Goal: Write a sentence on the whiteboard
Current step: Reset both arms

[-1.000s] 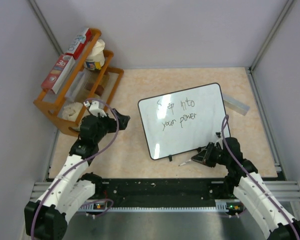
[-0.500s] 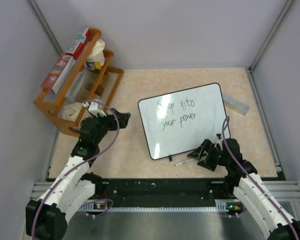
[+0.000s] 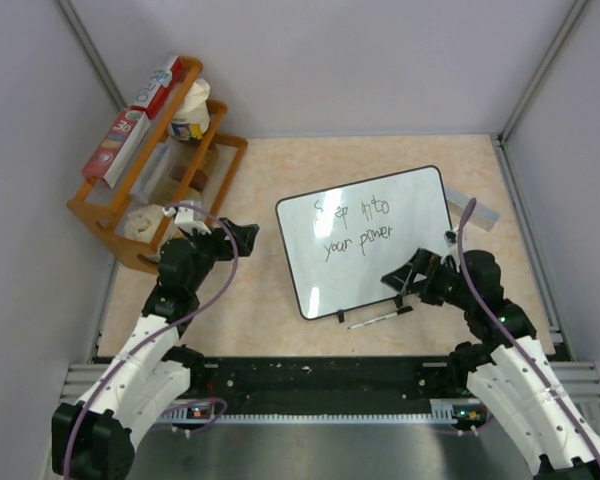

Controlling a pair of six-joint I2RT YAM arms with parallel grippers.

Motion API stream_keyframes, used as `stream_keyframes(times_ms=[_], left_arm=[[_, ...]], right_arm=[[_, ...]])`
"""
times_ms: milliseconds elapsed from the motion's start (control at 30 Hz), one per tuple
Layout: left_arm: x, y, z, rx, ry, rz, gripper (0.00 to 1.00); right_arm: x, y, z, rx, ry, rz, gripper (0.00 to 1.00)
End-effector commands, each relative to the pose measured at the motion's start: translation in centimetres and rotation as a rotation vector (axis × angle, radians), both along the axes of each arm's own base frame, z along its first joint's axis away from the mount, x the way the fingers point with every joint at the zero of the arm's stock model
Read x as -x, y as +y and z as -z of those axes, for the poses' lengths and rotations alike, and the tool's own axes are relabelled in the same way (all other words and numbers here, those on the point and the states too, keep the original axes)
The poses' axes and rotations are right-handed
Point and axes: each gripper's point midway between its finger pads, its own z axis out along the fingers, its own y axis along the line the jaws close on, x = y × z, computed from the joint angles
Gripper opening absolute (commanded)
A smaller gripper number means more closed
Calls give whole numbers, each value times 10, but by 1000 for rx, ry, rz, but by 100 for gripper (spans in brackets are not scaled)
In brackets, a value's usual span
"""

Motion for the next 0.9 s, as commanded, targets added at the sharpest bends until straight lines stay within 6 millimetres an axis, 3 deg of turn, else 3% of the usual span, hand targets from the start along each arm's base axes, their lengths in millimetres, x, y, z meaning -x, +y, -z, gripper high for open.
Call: stream_keyframes(times_ms=[0, 167, 333, 433, 567, 767, 833, 867], left_arm=[[-2, 11, -23, -41, -92, -44, 99], [2, 25, -31, -96, -118, -100, 99], [3, 40, -36, -167, -133, -163, 99], [2, 58, -30, -219, -87, -247, 99], [0, 70, -21, -279, -55, -301, 99], [-3, 63, -20, -347, -93, -236, 97], [-5, 58, -20, -367, -123, -204, 96], [-5, 58, -21, -388, -135, -198, 99]], right_arm=[[-35, -23, -61, 171, -247, 49, 99], [-60, -49, -125, 294, -434, 166, 99], [-73, -60, -166, 313, -573, 239, 99], [-80, -68, -170, 344, -599, 285, 99], [-87, -72, -157, 370, -572, 303, 99], [-102, -83, -129, 388, -591, 392, 99], [-104, -89, -134, 445, -683, 399, 99], [-106, -91, -113, 476, -682, 397, 99]])
